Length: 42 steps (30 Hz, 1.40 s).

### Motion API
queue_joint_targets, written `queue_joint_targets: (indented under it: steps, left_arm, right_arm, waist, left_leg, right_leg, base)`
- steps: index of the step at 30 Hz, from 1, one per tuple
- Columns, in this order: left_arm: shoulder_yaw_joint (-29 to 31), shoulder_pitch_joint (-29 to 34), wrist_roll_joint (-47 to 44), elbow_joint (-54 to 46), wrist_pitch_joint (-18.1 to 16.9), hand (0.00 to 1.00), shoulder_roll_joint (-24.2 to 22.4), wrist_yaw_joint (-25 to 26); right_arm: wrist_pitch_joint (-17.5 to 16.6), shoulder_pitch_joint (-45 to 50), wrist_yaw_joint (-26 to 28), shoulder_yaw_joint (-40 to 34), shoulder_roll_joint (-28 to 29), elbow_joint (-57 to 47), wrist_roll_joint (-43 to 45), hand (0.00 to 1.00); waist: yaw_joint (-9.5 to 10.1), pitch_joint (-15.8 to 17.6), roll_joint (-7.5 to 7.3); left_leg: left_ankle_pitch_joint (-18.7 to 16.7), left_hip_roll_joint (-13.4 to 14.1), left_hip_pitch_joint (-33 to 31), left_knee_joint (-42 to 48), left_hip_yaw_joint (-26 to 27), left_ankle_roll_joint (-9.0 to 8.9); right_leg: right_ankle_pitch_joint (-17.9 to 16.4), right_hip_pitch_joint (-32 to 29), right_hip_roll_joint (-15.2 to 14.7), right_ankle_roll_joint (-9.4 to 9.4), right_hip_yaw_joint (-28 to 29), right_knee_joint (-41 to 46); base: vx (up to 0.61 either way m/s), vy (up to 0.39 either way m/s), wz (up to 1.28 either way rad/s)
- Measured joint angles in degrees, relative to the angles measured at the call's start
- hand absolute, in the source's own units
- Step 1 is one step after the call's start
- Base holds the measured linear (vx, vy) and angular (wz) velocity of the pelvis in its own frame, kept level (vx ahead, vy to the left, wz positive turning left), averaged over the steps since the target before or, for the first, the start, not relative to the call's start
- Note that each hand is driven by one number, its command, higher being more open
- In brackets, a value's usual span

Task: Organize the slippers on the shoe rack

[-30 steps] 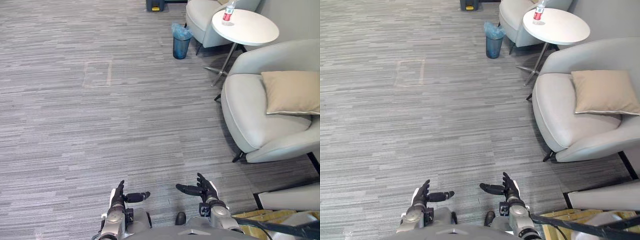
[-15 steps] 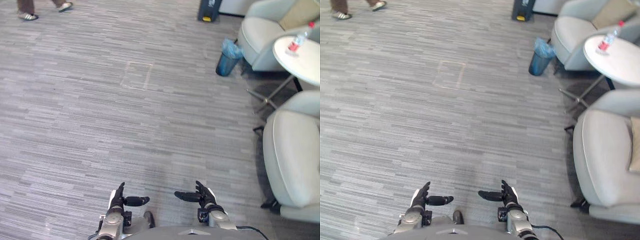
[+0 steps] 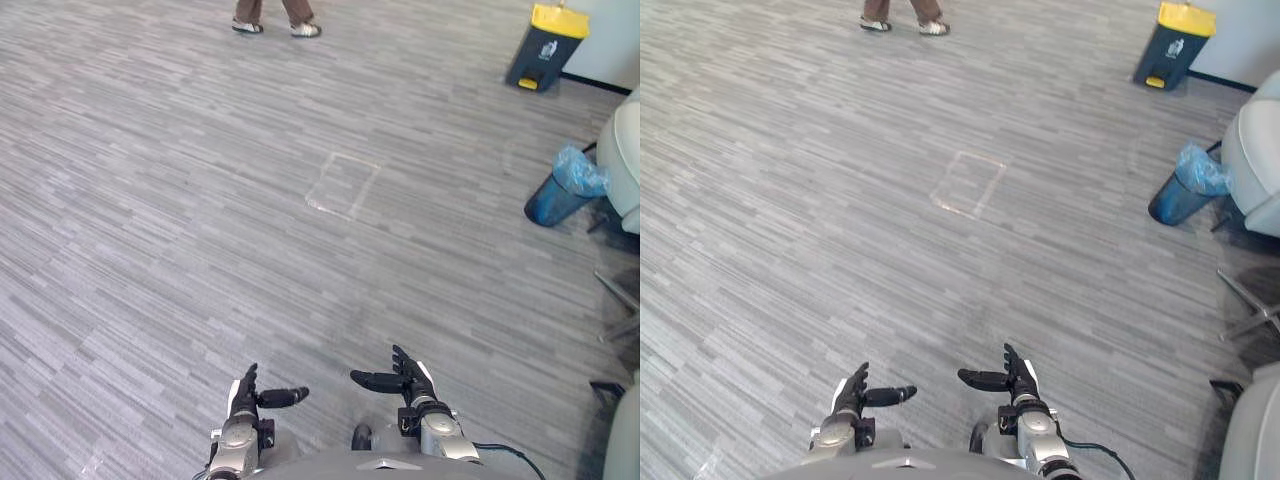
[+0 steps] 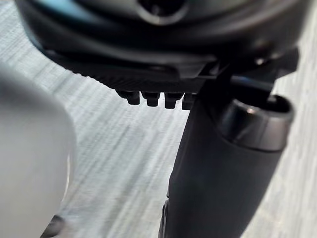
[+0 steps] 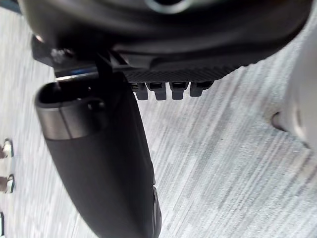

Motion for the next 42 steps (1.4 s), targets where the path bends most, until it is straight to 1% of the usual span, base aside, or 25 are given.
queue_joint_targets:
  steps: [2, 4, 5, 6, 7, 10, 12, 14, 16, 18, 20, 21, 22, 23, 24, 25, 27, 28, 31, 33, 34, 36, 39, 40, 42]
  left_arm:
    - [0.5, 0.0, 0.0, -1.0, -0.2, 1.00, 0.0, 0.0]
    - [1.0, -0.7, 0.0, -1.2, -0.2, 1.00, -0.2, 0.0]
    - [0.9, -0.8, 0.0, -1.3, -0.3, 1.00, -0.2, 0.0]
    - [0.5, -0.9, -0.1, -1.3, -0.4, 1.00, -0.2, 0.0]
    - [-0.4, -1.2, 0.0, -0.5, -0.9, 1.00, 1.2, 0.2]
    - [-1.7, -1.5, 0.0, 1.0, -0.9, 1.00, 2.3, 0.0]
    - [-1.9, -1.4, 0.3, 2.4, -0.4, 1.00, 2.9, 0.1]
    - [-4.3, -0.8, 0.6, 3.0, -0.1, 1.00, 3.7, 0.2]
    - [-5.6, -1.1, 0.6, 4.5, 0.3, 1.00, 4.1, 0.3]
    - [-6.1, -1.4, 0.6, 4.7, 0.5, 1.00, 4.0, 0.6]
    - [-6.1, -1.7, 0.5, 4.8, 0.4, 1.00, 4.1, 0.6]
    - [-6.4, -1.8, 0.6, 4.8, 0.4, 1.00, 4.0, 0.3]
    - [-7.0, -1.6, 0.6, 5.1, 0.4, 1.00, 4.2, 0.1]
    - [-7.2, -2.2, 0.6, 6.8, 0.6, 1.00, 2.8, 0.0]
    - [-7.2, -2.2, 0.6, 7.0, 0.6, 1.00, 2.4, -0.2]
    - [-7.2, -2.3, 0.6, 7.0, 0.5, 1.00, 1.1, -0.6]
    - [-7.1, -2.2, 0.6, 6.9, 0.5, 1.00, 0.2, -0.7]
    - [-7.0, -2.2, 0.6, 6.9, 0.5, 1.00, -0.2, -0.7]
    - [-2.4, -1.1, 0.6, 2.9, 0.4, 1.00, -2.5, -0.9]
    - [-1.3, -0.5, 0.6, 0.5, 0.3, 1.00, -2.6, -0.9]
    - [-0.4, -0.5, 0.6, -0.5, 0.2, 1.00, -2.6, -0.8]
    - [-0.2, -0.5, 0.6, -1.2, -0.2, 1.00, -2.6, -0.6]
    - [-0.4, -0.9, 0.6, -1.3, -0.2, 1.00, -2.7, -0.6]
    - [-0.4, -0.8, 0.5, -1.1, -0.2, 1.00, -2.7, -0.6]
    - [-0.7, -1.8, 0.5, 0.2, -0.2, 1.00, -1.3, -0.5]
  right_arm:
    - [0.1, -0.3, 0.0, -0.1, 0.6, 0.0, 0.0, 1.00]
    - [0.4, -0.7, -0.3, -0.3, 0.9, -0.2, 0.0, 1.00]
    - [0.5, -0.6, -0.3, -0.3, 0.8, -0.2, -0.1, 1.00]
    - [0.5, -0.6, -0.3, -0.4, 0.6, 0.4, -0.3, 1.00]
    - [0.6, -0.6, -0.3, -0.1, 1.2, 1.1, -0.5, 1.00]
    - [0.6, -0.7, -0.2, -0.1, 1.4, 2.0, -1.2, 1.00]
    - [0.6, -1.0, -0.2, -0.1, 1.2, 2.6, -1.2, 1.00]
    - [0.6, -1.1, -0.1, -0.2, 0.5, 3.3, -1.2, 1.00]
    - [0.9, -1.6, 0.4, 0.0, 0.2, 4.1, -1.2, 1.00]
    - [0.2, -2.1, 0.5, 0.6, -0.3, 2.9, -2.2, 1.00]
    - [-0.9, -2.2, 1.0, 0.6, -0.3, 1.8, -2.2, 1.00]
    - [-1.5, -2.0, 1.1, 0.7, -0.2, 1.6, -2.2, 1.00]
    - [-1.7, -1.8, 1.0, 0.8, -0.4, 1.9, -2.1, 1.00]
    - [-1.5, -2.7, 1.0, 0.6, -1.1, 2.7, -2.2, 1.00]
    - [-1.1, -3.2, 0.9, 0.2, -1.3, 3.1, -2.2, 1.00]
    - [-0.7, -3.9, 0.4, -1.3, -1.2, 3.6, -2.2, 1.00]
    - [-0.5, -3.4, 0.2, -1.8, -1.2, 3.3, -2.2, 1.00]
    - [0.0, -3.2, 0.2, -1.9, -1.2, 2.9, -2.2, 1.00]
    - [0.6, -0.3, 0.1, -0.6, -1.3, -0.5, -2.1, 1.00]
    - [0.7, 0.3, 0.1, -0.2, -0.4, -0.5, -2.1, 1.00]
    - [0.8, 0.8, 0.1, -0.3, 0.2, -0.5, -2.0, 1.00]
    - [1.0, 0.7, 0.1, -0.7, 0.7, -0.4, -2.0, 1.00]
    - [1.0, 0.8, -0.1, -1.2, 0.7, -0.4, -2.1, 1.00]
    - [1.0, 1.1, -0.1, -1.3, 0.3, 0.1, -2.1, 1.00]
    - [1.2, 1.0, -0.1, -1.6, 1.3, 2.0, -2.2, 1.00]
  waist:
    - [0.62, 0.1, -0.55]
    - [1.11, 0.6, -0.84]
    - [1.36, 0.6, -1.04]
    - [1.83, 0.5, -1.61]
    - [1.09, -0.2, -3.44]
    - [0.78, -1.1, -4.78]
    - [1.20, -1.2, -5.16]
    - [0.62, -1.1, -5.00]
    - [-0.20, -0.6, -4.23]
    - [-1.22, 0.3, -2.62]
    - [-1.69, 0.3, -2.70]
    - [-2.49, 0.1, -3.66]
    - [-3.08, -0.3, -4.89]
    - [-3.01, -0.3, -2.33]
    - [-2.95, -0.4, -2.07]
    - [-3.02, -0.3, -2.00]
    - [-3.48, -0.4, -1.66]
    - [-3.57, -0.3, -1.40]
    - [-3.00, 0.0, -0.69]
    - [-2.04, -0.1, -0.73]
    - [-1.10, -0.5, -1.24]
    - [0.22, -0.7, -1.52]
    - [0.25, -0.6, -1.63]
    - [0.58, -0.9, -1.23]
    - [-0.24, -2.2, -4.26]
  left_leg:
    - [-2.3, 0.5, -2.5, -5.1, 3.6, 0.74]
    - [-2.6, -1.5, -6.1, -21.5, 5.1, 1.94]
    - [0.8, -3.4, -6.8, -31.5, 4.4, 2.69]
    - [7.7, -5.5, -5.8, -35.5, 3.5, 4.17]
    - [7.9, -7.5, -4.4, -37.5, 3.8, 4.74]
    - [5.3, -9.5, -3.4, -37.4, 3.8, 6.26]
    - [2.8, -11.4, 2.2, -41.4, 5.3, 6.63]
    - [2.5, -12.3, 8.3, -46.7, 5.8, 6.94]
    - [2.2, -12.1, 15.3, -50.8, 5.1, 7.48]
    - [2.2, -8.9, 20.5, -52.3, 5.0, 7.48]
    - [2.2, -7.3, 21.8, -52.1, 4.6, 7.47]
    - [1.7, -7.1, 23.2, -52.5, 4.2, 6.75]
    - [0.7, -8.1, 24.5, -52.8, 3.5, 5.04]
    - [-0.2, -5.4, 26.2, -53.4, 2.5, 3.65]
    - [0.3, -5.4, 26.0, -53.3, 2.1, 3.92]
    - [4.0, -6.0, 26.7, -54.0, 1.5, 2.81]
    - [5.9, -5.4, 27.1, -51.9, 0.9, 1.05]
    - [6.2, -4.4, 26.3, -48.2, -0.1, 0.55]
    - [13.0, 1.9, 10.7, -9.4, -4.6, -6.86]
    - [7.8, 3.6, 4.5, -0.4, -1.8, -5.15]
    - [3.4, 3.6, 1.4, -2.0, 1.9, -1.83]
    - [-0.5, 1.4, -1.9, -16.2, 5.4, 0.55]
    - [2.7, -3.2, -4.1, -35.1, 4.3, 1.99]
    - [11.3, -4.8, -3.6, -39.3, 2.2, 3.31]
    - [9.6, -7.3, -1.7, -40.8, 3.9, 4.42]
  right_leg:
    - [0.1, 2.9, -0.7, 0.13, 1.5, -2.2]
    - [0.1, 6.6, -2.7, 0.26, 3.1, -4.7]
    - [-0.2, 7.8, -3.8, 1.30, 3.6, -5.0]
    - [-1.0, 8.8, -4.7, 2.93, 5.0, -5.0]
    - [-0.6, 9.0, -6.8, 4.11, 5.2, -5.0]
    - [2.5, 8.0, -8.7, 7.67, 8.6, -1.1]
    - [3.3, 3.0, -10.0, 9.07, 11.3, 13.5]
    - [8.5, -4.5, -11.8, 12.94, 11.2, 31.5]
    - [1.7, -11.5, -11.7, 7.16, 8.6, 44.4]
    - [-3.5, -19.5, -8.4, 3.34, 2.5, 40.6]
    - [-3.2, -23.0, -6.1, 3.89, 1.9, 30.8]
    - [1.2, -24.1, -5.4, 5.32, 1.9, 16.6]
    - [11.3, -23.5, -5.7, 4.50, 2.3, 8.4]
    - [13.6, -21.9, -3.9, 2.09, 1.2, 8.3]
    - [12.6, -22.0, -3.6, 1.46, 1.2, 8.6]
    - [8.4, -23.5, -3.9, 1.29, 2.0, 12.9]
    - [5.5, -22.2, -3.8, 0.66, 1.3, 14.2]
    - [4.7, -20.3, -3.3, 0.50, 0.7, 13.3]
    - [2.6, -7.4, 0.1, -0.98, -0.1, 4.5]
    - [1.9, -2.7, 1.0, -1.75, 1.7, 1.6]
    - [2.2, 0.2, 0.7, -1.09, 3.9, -0.5]
    - [2.2, 3.9, -0.5, -0.42, 7.8, -3.3]
    - [0.6, 7.5, -2.7, 2.27, 10.5, -5.0]
    - [-0.9, 8.8, -3.1, 3.86, 12.3, -5.0]
    - [-0.7, 8.6, -6.2, 5.24, 13.4, -4.4]
  base:
    - [0.39, 0.028, -0.55]
    - [0.53, 0.172, -0.51]
    - [0.55, 0.230, -0.47]
    - [0.50, 0.188, -0.16]
    - [0.50, 0.178, 0.15]
    - [0.54, 0.240, 0.23]
    - [0.48, 0.205, -0.17]
    - [0.45, 0.138, -0.10]
    - [0.48, 0.087, -0.01]
    - [0.46, -0.024, 0.13]
    - [0.54, -0.156, 0.38]
    - [0.63, -0.230, 0.58]
    - [0.56, -0.212, 0.49]
    - [0.52, -0.193, 0.21]
    - [0.49, -0.213, -0.09]
    - [0.45, -0.206, -0.11]
    - [0.43, -0.215, 0.01]
    - [0.48, -0.240, 0.24]
    - [0.38, -0.150, 0.13]
    - [0.37, -0.054, -0.48]
    - [0.39, -0.014, -0.83]
    - [0.47, 0.044, -1.00]
    - [0.45, 0.195, -0.79]
    - [0.28, 0.180, -0.51]
    - [0.54, 0.293, -0.29]
